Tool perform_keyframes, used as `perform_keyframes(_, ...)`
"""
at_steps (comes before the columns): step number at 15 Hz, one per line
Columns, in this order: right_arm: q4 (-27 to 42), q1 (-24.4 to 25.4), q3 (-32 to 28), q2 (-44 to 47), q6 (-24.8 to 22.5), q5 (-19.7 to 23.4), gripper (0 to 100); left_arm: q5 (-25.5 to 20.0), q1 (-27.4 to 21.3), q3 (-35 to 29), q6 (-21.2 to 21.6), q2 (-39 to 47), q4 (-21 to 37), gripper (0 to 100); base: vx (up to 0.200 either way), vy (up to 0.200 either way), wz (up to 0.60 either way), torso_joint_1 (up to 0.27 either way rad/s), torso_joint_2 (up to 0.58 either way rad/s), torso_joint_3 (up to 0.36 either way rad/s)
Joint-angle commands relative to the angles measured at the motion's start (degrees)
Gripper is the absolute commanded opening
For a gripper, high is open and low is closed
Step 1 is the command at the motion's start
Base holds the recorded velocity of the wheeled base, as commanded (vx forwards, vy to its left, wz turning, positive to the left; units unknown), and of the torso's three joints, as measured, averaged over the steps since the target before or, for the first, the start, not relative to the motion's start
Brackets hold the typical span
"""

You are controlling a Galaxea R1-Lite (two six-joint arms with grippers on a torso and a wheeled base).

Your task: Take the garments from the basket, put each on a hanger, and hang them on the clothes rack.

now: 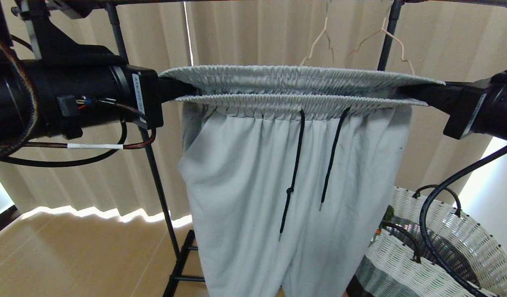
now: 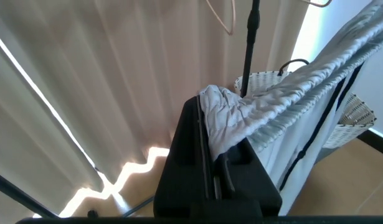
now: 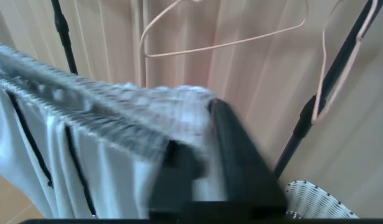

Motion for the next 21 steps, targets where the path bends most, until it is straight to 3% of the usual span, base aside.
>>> perform_keyframes(1,-0.38,0.01,0.36,0.02,-0.04,0.03,100,-0.04,0.00,0.14,0.08,0.00,-0.04,0,0.000,0.000,0.00,0.000,0.00,0.000)
perform_keyframes(5,-0.73,0.36,1.06,-1.30,0.57,0.90,100,1.11,0.52,0.14,0.43,0.18,0.05,0,0.000,0.000,0.00,0.000,0.00,0.000)
perform_keyframes(9,-0.73,0.36,2.73,-5.43,0.92,9.78,100,11.04,0.79,-0.13,1.40,1.59,-0.04,0,0.000,0.000,0.00,0.000,0.00,0.000)
perform_keyframes(21,-1.00,0.36,3.08,-7.10,1.01,13.12,100,12.00,4.13,0.49,1.14,1.06,0.14,0,0.000,0.000,0.00,0.000,0.00,0.000)
